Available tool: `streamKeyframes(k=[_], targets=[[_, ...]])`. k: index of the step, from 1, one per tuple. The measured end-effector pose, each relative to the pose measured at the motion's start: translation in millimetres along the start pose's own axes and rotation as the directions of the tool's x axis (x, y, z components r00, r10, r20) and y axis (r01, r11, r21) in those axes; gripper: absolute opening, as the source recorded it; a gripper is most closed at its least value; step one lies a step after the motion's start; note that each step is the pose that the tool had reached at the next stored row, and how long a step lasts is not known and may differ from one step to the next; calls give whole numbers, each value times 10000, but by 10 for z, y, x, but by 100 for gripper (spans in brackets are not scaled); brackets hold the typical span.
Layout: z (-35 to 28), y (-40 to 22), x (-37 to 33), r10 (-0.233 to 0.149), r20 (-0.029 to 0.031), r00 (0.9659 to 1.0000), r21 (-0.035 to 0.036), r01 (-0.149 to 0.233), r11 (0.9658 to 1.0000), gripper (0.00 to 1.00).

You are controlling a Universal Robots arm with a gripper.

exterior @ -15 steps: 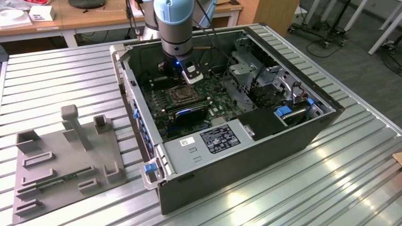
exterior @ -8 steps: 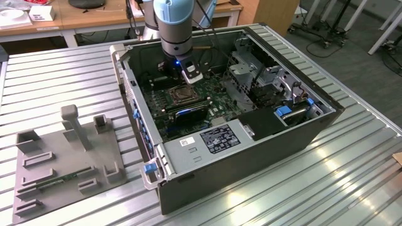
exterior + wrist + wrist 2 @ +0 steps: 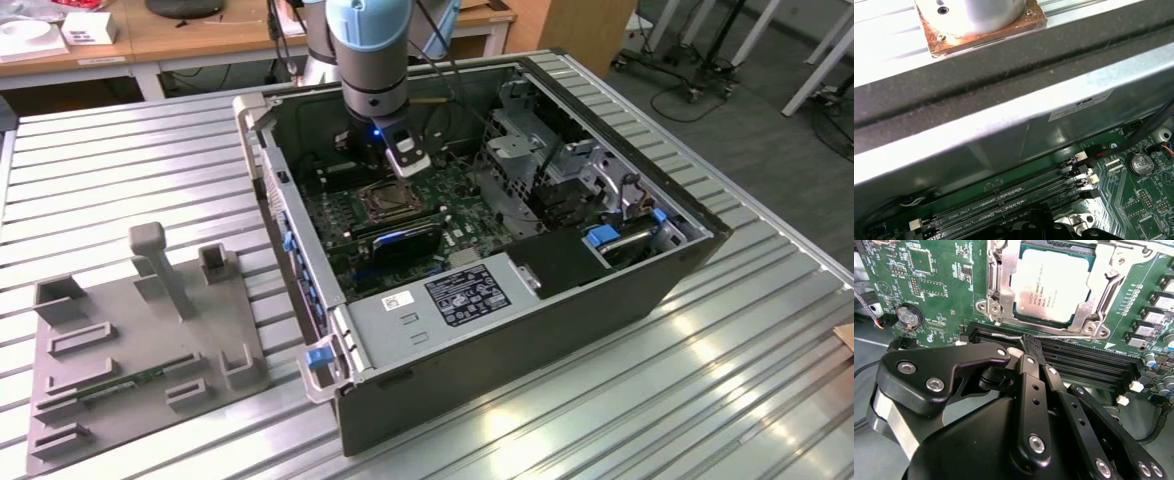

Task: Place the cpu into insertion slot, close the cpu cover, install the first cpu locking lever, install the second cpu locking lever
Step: 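Install the first cpu locking lever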

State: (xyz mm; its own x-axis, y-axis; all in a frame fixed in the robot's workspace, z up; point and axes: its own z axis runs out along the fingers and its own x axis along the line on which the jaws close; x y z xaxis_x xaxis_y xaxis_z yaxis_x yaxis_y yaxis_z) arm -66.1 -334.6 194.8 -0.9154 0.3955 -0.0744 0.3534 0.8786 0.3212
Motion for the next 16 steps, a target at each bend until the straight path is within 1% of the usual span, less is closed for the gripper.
streamKeyframes(k=[7,16], targets=[[6,14,7,-1,-1,10000,-8,1,10000,10],[1,15,7,0,0,10000,2,0,10000,10]])
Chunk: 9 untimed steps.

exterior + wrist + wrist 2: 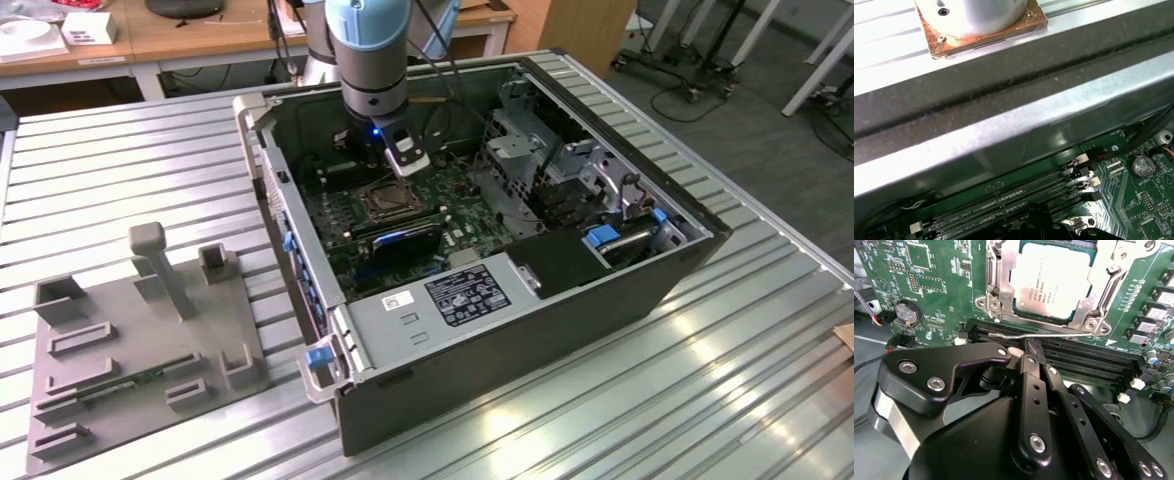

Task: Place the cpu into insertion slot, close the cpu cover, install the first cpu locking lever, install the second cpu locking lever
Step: 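Install the first cpu locking lever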

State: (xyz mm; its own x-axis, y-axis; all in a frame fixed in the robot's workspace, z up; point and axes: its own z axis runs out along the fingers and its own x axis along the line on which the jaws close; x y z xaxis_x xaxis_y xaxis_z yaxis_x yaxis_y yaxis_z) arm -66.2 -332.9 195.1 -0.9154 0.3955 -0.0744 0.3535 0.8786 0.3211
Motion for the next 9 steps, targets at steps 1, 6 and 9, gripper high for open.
streamKeyframes(k=[1,6,9], targets=[[-9,3,-1,0,-1,10000,1,0,10000,10],[-91,31,-7,7,-10,10000,-31,-7,10000,10],[-110,37,-8,14,-26,10000,-75,-14,10000,10]])
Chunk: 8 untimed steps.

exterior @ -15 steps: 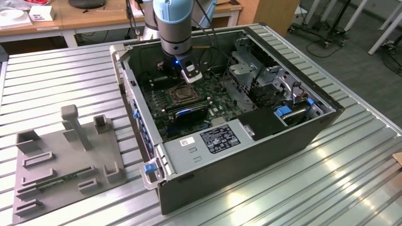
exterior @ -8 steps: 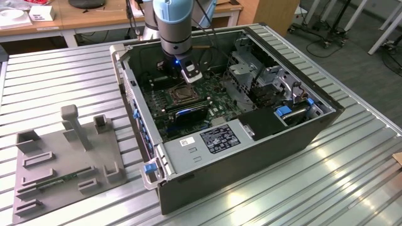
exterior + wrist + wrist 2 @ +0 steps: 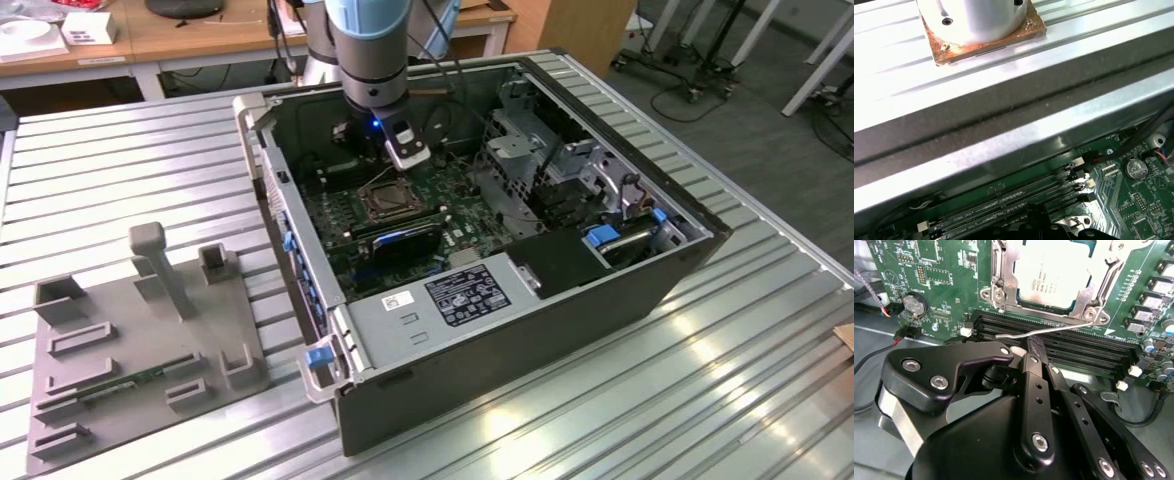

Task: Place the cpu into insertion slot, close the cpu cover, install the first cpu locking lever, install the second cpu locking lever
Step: 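Install the first cpu locking lever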

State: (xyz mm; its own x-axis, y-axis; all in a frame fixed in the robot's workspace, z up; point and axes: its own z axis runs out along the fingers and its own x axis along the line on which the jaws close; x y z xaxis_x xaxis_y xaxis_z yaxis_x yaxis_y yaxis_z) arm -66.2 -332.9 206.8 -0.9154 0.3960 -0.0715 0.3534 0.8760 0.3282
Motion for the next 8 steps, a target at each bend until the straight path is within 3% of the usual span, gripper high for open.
streamKeyframes(k=[3,8], targets=[[-1,-1,10,6,-13,10000,-29,-6,10000,10],[-3,-6,55,55,-101,9999,-265,-57,9996,10]])
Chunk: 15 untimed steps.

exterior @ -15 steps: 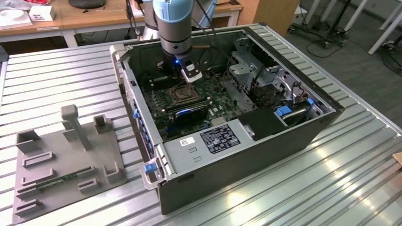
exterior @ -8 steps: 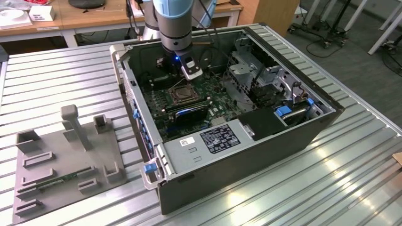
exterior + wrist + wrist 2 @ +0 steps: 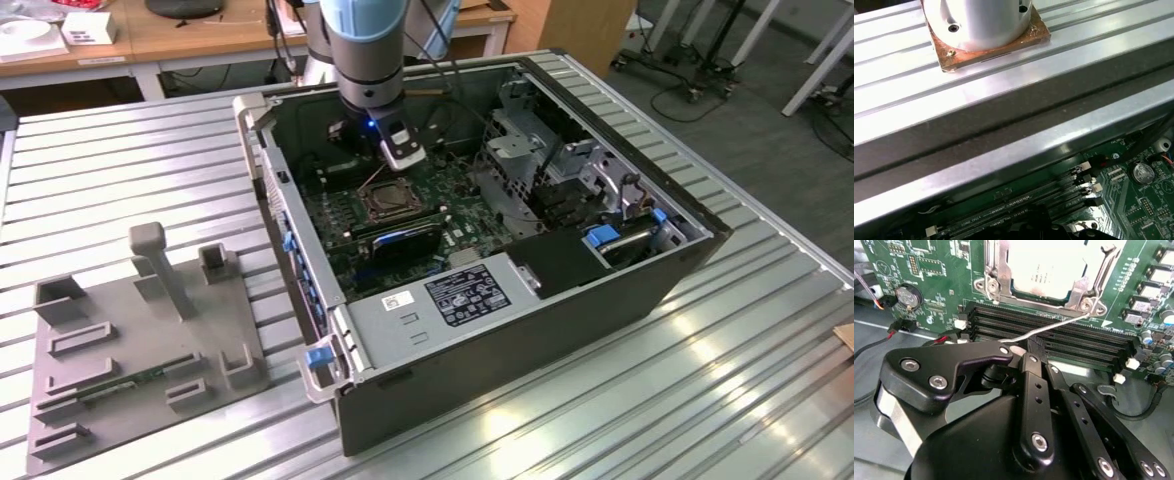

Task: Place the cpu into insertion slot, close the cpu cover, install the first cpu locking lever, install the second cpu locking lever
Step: 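Install the first cpu locking lever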

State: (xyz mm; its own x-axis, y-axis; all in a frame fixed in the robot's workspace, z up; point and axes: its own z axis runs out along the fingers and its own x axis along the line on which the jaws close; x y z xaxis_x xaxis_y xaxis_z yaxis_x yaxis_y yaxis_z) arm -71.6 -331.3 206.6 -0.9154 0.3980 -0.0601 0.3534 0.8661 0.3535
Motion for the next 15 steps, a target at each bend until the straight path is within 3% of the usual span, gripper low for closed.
streamKeyframes(k=[4,9,15], targets=[[-9,0,6,2,-9,10000,-19,-2,10000,10],[-93,30,5,27,-50,10000,-129,-27,9999,10],[-123,2,-13,28,-54,10000,-138,-29,9999,10]])
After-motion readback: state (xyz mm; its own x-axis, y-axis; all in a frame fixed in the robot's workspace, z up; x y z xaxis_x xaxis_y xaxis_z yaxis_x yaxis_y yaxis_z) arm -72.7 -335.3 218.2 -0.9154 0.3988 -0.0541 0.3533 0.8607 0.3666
